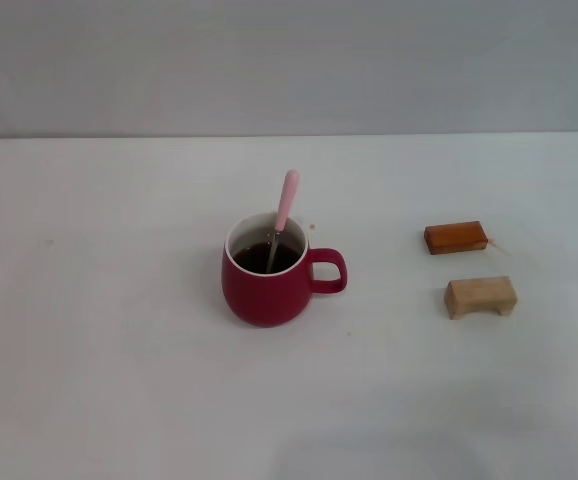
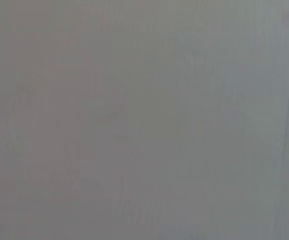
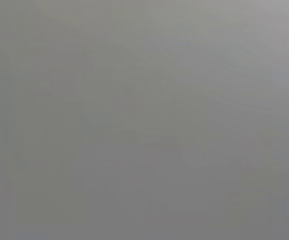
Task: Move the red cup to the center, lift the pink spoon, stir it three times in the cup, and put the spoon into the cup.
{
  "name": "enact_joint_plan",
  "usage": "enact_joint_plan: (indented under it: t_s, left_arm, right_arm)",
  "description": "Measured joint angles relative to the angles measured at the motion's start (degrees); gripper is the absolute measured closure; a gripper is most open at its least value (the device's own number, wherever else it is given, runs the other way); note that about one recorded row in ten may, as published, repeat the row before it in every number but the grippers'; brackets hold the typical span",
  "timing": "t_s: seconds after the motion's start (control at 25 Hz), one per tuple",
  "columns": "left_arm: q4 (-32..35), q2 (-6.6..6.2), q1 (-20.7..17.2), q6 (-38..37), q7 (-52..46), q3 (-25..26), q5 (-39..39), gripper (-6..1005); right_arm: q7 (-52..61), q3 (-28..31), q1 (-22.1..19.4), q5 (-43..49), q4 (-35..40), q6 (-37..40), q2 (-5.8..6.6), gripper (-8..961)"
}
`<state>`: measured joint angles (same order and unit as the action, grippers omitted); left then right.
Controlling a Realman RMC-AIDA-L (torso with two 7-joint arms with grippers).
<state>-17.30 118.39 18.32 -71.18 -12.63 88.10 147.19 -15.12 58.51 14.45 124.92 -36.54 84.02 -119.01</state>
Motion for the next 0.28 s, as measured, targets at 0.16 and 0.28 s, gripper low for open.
enact_joint_plan:
  t_s: [0.16, 0.28]
  left_arm:
    - [0.2, -0.07, 0.0, 0.0, 0.0, 0.0, -0.1, 152]
    - [0.2, -0.12, 0.0, 0.1, 0.0, 0.0, -0.1, 152]
  right_arm:
    - [1.3, 1.3, -0.7, -0.3, 3.7, -0.1, 0.22, 694]
    - [1.5, 1.8, -0.7, -1.0, 5.0, -1.1, 0.19, 694]
